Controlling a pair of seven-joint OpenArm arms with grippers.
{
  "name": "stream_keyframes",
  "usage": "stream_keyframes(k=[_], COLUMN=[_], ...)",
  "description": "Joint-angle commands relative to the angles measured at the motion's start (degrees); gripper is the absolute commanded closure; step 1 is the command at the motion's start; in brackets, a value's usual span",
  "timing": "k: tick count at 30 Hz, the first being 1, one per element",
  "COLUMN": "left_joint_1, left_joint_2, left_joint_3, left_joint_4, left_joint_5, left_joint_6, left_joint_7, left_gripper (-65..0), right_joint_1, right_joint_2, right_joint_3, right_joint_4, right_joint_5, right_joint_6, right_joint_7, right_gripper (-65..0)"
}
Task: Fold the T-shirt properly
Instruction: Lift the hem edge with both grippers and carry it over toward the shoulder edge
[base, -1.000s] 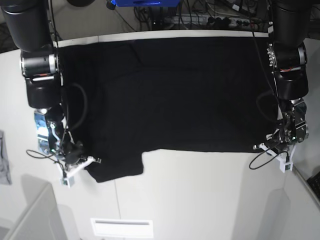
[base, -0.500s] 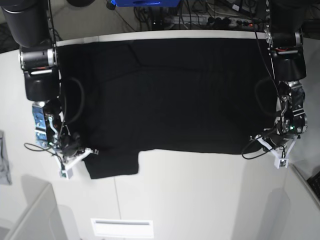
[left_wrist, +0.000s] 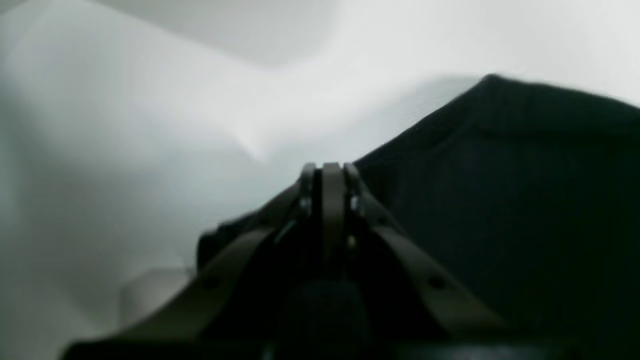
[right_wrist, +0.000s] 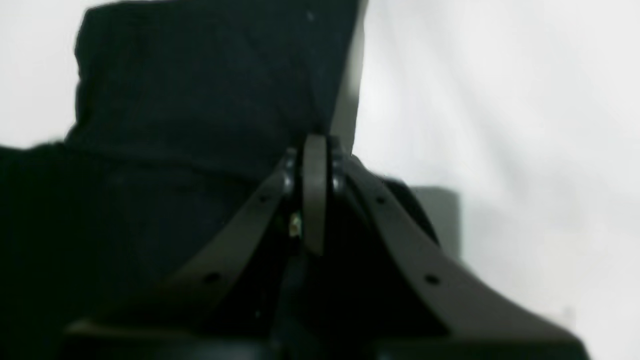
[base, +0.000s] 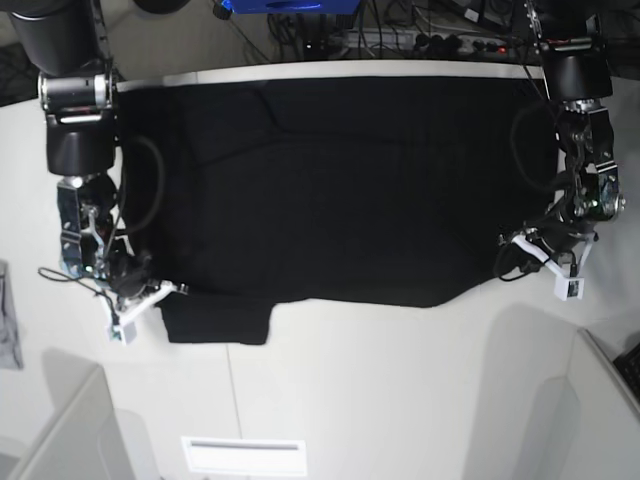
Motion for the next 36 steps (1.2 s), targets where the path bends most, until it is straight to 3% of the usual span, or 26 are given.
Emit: stream_keyframes(k=[1, 11, 20, 26, 36], left_joint_1=[-0.3, 9.8, 12.7, 13.7, 17.3], left_joint_2=[-1.0, -0.7, 0.0, 0.0, 0.0], left_joint_3=[-0.4, -5.7, -13.1, -14.0, -14.1], left_joint_4=[2.7, 15.6, 21.5, 24.8, 28.3], left_joint_5=[-0.6, -0.7, -0.7, -0.7, -0.8], left_joint_6=[-0.1, -0.1, -0.1, -0.2, -0.2], left_joint_7=[-1.0, -0.8, 6.1, 10.2, 10.5], left_gripper=[0.0, 0.0, 0.0, 0.0, 0.0], right_joint_1=[1.3, -4.7, -8.3, -10.7, -15.6], right_joint_2=[1.0, 1.1, 1.1, 0.9, 0.8], right_joint_3=[1.4, 6.3, 8.6, 11.4, 16.2], right_joint_4=[2.3, 12.1, 18.9, 24.5, 32.3], right_joint_5=[0.4, 0.4, 0.4, 0.4, 0.4], right_joint_6=[0.2, 0.2, 0.2, 0.2, 0.2], right_joint_7=[0.7, -4.0, -7.5, -11.2, -15.3], right_gripper=[0.0, 0.0, 0.0, 0.0, 0.0])
